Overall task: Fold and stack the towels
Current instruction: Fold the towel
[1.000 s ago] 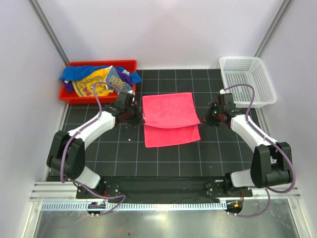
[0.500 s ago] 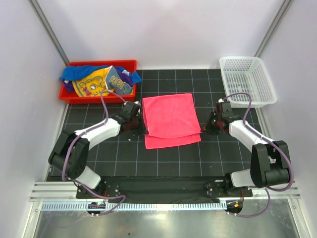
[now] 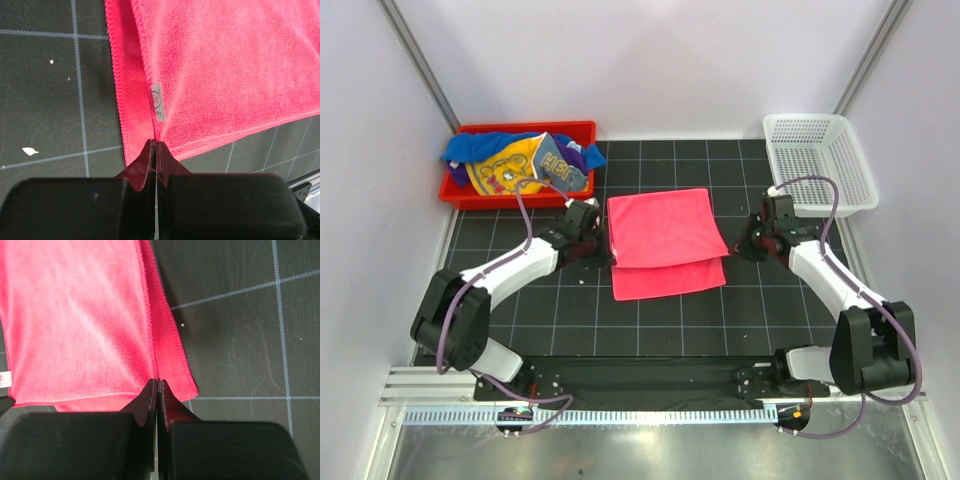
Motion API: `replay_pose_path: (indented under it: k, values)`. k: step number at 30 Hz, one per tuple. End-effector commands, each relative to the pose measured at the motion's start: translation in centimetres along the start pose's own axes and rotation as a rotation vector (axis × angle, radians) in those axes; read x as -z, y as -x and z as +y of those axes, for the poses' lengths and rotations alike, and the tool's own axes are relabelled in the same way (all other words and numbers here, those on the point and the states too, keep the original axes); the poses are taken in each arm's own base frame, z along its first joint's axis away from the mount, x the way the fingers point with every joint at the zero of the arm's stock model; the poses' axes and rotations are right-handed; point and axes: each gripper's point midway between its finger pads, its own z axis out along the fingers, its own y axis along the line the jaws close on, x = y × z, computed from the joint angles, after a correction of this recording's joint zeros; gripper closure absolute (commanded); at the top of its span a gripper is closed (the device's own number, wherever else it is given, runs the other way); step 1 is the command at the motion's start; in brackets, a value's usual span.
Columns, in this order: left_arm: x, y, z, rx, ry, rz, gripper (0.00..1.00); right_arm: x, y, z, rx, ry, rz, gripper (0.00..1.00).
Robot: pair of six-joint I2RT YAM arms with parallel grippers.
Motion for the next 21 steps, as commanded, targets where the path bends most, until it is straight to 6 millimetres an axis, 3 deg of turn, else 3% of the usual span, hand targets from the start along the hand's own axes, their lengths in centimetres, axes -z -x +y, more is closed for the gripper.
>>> replay_pose_path:
  k: [1,12,21]
  values:
    - [1.9,1.7,-1.1,-0.024,-0.02,-0.062,1.0,2.0,1.6,1.0,0.026,0.019,-0.063,0.99]
    - [1.4,0.0,0.0,-0.015,-0.02,-0.024,1.0,1.2,-0.9,-0.6,0.013,0.002,-0.021,0.99]
    - [-1.1,-2.7,1.5,0.005,-0.012,0.05,1.0,-0.8,-3.7,-2.6,-0.003,-0.025,0.045,0.99]
